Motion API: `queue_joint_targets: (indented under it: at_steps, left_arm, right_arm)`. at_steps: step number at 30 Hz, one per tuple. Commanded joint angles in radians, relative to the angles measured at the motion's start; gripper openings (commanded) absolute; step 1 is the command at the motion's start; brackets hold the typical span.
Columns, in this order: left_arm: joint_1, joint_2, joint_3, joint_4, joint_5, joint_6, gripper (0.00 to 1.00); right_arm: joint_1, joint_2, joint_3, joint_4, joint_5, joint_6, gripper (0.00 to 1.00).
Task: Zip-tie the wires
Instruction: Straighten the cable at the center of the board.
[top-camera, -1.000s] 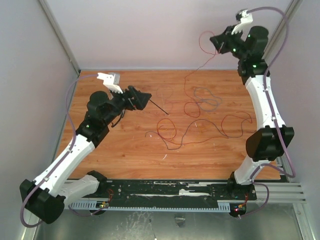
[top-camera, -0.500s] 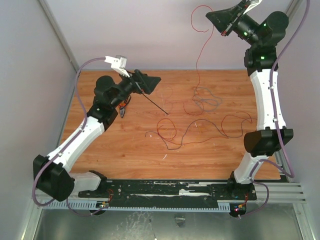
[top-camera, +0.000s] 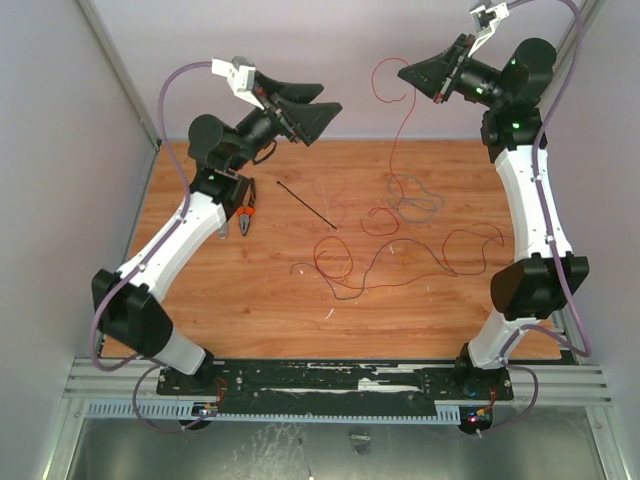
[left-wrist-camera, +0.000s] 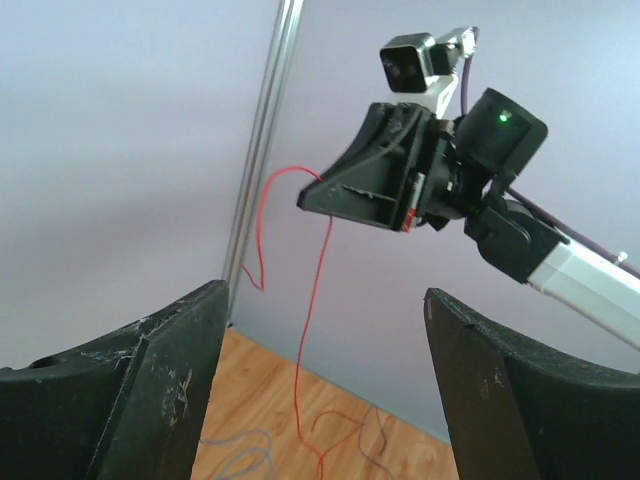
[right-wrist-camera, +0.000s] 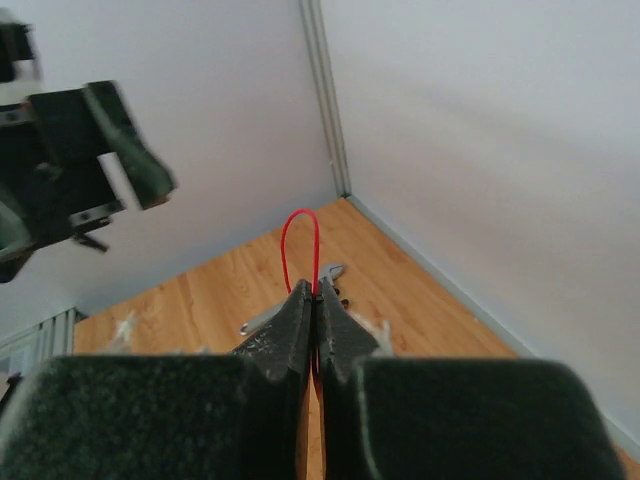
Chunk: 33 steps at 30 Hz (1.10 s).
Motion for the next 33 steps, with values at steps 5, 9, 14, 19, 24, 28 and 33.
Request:
queue_joint_targets:
  at_steps: [5, 9, 14, 19, 24, 28, 33]
  left_arm:
    - [0.006, 0.190, 0.090, 0.201, 0.131, -0.126, 0.84]
    - [-0.005, 0.233, 0.111, 0.234, 0.153, -0.139, 0.84]
    - [-0.030, 0.251, 0.106, 0.283, 0.186, -0.142, 0.84]
    - [-0.048, 0.245, 0.078, 0.323, 0.201, -0.150, 0.82]
    - [-0.063, 0.268, 0.102, 0.326, 0.199, -0.148, 0.57]
    - [-0.068, 0.279, 0.117, 0.344, 0.201, -0.162, 0.19]
    - [-0.071, 0.264, 0.117, 0.346, 0.197, -0.157, 0.00]
  right_arm:
    - [0.008, -0.114, -0.079, 0.064, -0.135, 0.015, 0.00]
    - [0.025, -0.132, -0.101, 0.061, -0.152, 0.011, 0.00]
    - [0.056, -0.142, -0.123, 0.059, -0.139, -0.007, 0.00]
    - [0.068, -0.132, -0.123, 0.059, -0.118, -0.007, 0.00]
    - [0.097, -0.133, -0.125, 0.039, -0.138, -0.021, 0.01]
    - [0.107, -0.139, -0.137, -0.031, -0.134, -0.082, 0.03]
    - [0.105, -0.149, -0.189, -0.047, -0.104, -0.102, 0.03]
